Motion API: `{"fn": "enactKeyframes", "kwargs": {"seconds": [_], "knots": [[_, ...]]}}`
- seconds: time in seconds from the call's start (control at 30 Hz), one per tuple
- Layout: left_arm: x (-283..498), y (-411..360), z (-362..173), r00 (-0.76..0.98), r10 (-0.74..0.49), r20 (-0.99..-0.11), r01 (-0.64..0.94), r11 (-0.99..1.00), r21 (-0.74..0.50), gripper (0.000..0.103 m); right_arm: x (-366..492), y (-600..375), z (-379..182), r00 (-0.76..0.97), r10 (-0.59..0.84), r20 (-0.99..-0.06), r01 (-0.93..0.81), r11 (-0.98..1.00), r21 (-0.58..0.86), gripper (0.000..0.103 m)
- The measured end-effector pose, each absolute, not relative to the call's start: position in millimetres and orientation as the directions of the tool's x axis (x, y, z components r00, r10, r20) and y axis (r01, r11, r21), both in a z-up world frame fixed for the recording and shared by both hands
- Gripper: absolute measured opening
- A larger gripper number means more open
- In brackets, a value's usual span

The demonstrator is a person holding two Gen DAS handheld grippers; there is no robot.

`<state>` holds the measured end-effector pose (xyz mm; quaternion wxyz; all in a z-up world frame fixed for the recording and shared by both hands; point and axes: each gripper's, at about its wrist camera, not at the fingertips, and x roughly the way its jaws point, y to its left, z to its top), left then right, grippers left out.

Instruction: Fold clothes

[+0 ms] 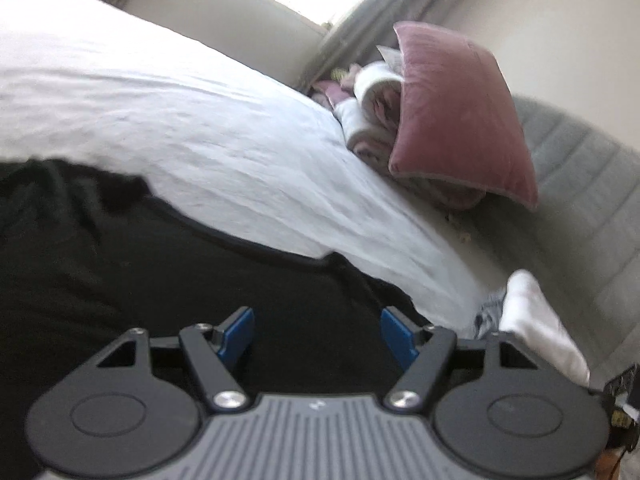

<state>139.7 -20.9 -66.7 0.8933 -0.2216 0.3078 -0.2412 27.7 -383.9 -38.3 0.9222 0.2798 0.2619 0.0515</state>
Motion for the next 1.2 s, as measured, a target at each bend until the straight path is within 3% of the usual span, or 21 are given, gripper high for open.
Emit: {"fn": "enactKeyframes", "kwargs": {"seconds": [0.27, 0.47, 0.6, 0.63, 0.7, 0.77, 0.83, 0.97, 1.13, 1.17, 1.2], "knots": [[147, -2, -83, 0.68, -0.638, -0.362, 0.309, 0.696, -0.648, 0.069, 35, -328, 2, 0.889, 0.168, -0.426, -0.021, 0.945, 0.328, 0.012], [154, 14, -86, 0.644, -0.703, -0.303, 0.288, 0.589, -0.755, 0.067, 61, -247, 20, 0.82, 0.319, -0.474, -0.256, 0.947, 0.195, 0.011], [155, 16, -88, 0.628, -0.727, -0.277, 0.286, 0.547, -0.787, 0.067, 76, -211, -1, 0.678, 0.449, -0.582, -0.398, 0.89, 0.222, 0.011], [154, 14, -88, 0.625, -0.729, -0.28, 0.289, 0.549, -0.784, 0.067, 81, -204, -7, 0.634, 0.478, -0.608, -0.428, 0.872, 0.238, 0.018], [153, 8, -87, 0.623, -0.726, -0.292, 0.302, 0.568, -0.766, 0.067, 83, -204, -12, 0.582, 0.542, -0.606, -0.465, 0.833, 0.299, 0.023], [150, 2, -85, 0.626, -0.714, -0.314, 0.319, 0.602, -0.732, 0.067, 84, -215, -10, 0.578, 0.589, -0.564, -0.487, 0.804, 0.341, 0.051], [148, -3, -83, 0.631, -0.699, -0.338, 0.335, 0.638, -0.693, 0.065, 84, -225, -7, 0.573, 0.633, -0.52, -0.508, 0.773, 0.38, 0.053], [146, -13, -81, 0.635, -0.667, -0.39, 0.341, 0.695, -0.632, 0.053, 85, -267, 1, 0.723, 0.494, -0.483, -0.378, 0.868, 0.322, 0.055], [143, -32, -73, 0.651, -0.613, -0.449, 0.362, 0.77, -0.525, 0.048, 91, -327, -4, 0.82, 0.362, -0.443, -0.218, 0.914, 0.343, 0.056], [145, -34, -73, 0.652, -0.603, -0.459, 0.354, 0.778, -0.519, 0.042, 95, -334, -12, 0.82, 0.35, -0.453, -0.191, 0.913, 0.36, 0.056], [146, -36, -72, 0.654, -0.594, -0.469, 0.346, 0.786, -0.513, 0.029, 99, -340, -20, 0.816, 0.341, -0.466, -0.165, 0.911, 0.378, 0.056]]}}
